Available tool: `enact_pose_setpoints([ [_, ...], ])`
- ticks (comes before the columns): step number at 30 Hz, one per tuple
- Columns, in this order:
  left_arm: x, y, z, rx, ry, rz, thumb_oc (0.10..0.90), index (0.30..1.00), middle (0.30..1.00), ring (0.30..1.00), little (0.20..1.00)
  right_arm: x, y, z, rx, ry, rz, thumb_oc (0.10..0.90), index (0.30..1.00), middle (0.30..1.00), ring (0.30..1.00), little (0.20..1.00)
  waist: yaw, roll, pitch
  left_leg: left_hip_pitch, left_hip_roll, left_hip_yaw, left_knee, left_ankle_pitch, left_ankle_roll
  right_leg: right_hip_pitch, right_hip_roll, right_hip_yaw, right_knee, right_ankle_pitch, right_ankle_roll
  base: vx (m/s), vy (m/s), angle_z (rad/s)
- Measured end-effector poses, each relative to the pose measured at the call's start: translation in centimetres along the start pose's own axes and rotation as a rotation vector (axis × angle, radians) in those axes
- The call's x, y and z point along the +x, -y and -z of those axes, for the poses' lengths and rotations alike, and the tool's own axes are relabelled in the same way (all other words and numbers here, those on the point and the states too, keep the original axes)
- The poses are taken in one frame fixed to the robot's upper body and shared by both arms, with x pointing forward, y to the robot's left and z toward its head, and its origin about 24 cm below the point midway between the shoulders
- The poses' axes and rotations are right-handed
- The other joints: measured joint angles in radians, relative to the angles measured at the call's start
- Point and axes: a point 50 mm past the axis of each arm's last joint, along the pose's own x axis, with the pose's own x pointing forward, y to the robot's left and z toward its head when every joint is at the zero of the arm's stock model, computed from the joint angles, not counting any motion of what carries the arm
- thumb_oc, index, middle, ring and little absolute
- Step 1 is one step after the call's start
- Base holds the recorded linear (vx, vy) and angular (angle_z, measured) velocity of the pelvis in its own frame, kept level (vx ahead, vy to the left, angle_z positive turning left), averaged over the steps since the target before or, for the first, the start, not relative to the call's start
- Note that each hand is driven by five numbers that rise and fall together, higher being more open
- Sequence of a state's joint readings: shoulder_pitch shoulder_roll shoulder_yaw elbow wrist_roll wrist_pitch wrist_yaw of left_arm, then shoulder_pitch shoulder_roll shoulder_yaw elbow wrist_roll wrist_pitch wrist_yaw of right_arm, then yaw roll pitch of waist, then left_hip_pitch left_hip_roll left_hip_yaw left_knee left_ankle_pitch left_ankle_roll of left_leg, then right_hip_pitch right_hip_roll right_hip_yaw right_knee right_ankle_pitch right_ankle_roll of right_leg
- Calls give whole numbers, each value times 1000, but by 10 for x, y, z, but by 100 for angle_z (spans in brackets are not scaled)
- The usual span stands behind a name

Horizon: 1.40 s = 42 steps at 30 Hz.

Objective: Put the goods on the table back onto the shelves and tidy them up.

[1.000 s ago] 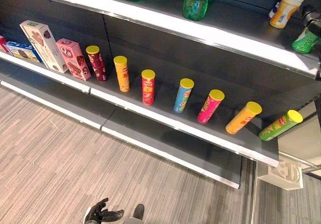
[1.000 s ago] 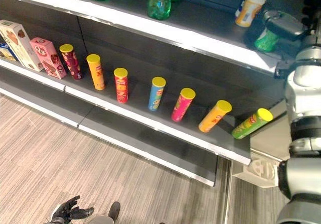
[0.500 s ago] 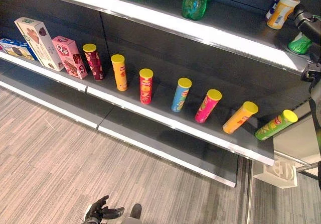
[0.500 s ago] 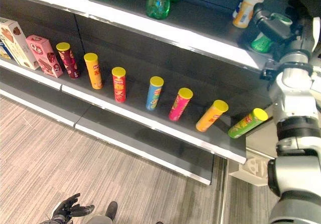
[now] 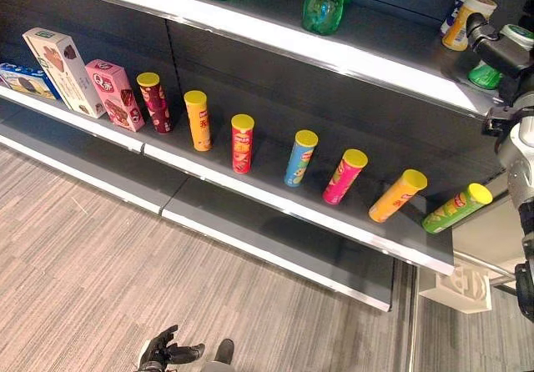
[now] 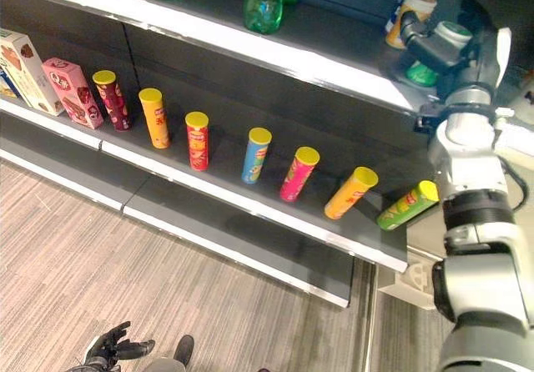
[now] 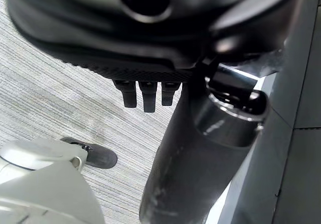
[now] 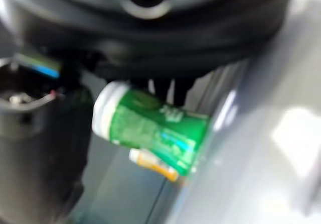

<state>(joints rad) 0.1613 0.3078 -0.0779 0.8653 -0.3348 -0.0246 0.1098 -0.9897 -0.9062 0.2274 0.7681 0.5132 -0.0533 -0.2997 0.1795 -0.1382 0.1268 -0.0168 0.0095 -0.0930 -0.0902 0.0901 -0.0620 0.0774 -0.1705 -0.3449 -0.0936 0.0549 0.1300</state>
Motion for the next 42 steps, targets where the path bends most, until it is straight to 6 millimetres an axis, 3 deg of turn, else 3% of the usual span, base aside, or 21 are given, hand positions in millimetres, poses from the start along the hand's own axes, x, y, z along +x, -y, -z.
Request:
enact_pose_setpoints([
  [42,2,-2,1,-14,-20,-41,800,900,900,900,900,0,-21,-6,94,-1,38,800,900,900,900,900,3,-17,-4,-6,0,-1,0,0,0,-5,0,-1,0,0,0,0,0,0],
])
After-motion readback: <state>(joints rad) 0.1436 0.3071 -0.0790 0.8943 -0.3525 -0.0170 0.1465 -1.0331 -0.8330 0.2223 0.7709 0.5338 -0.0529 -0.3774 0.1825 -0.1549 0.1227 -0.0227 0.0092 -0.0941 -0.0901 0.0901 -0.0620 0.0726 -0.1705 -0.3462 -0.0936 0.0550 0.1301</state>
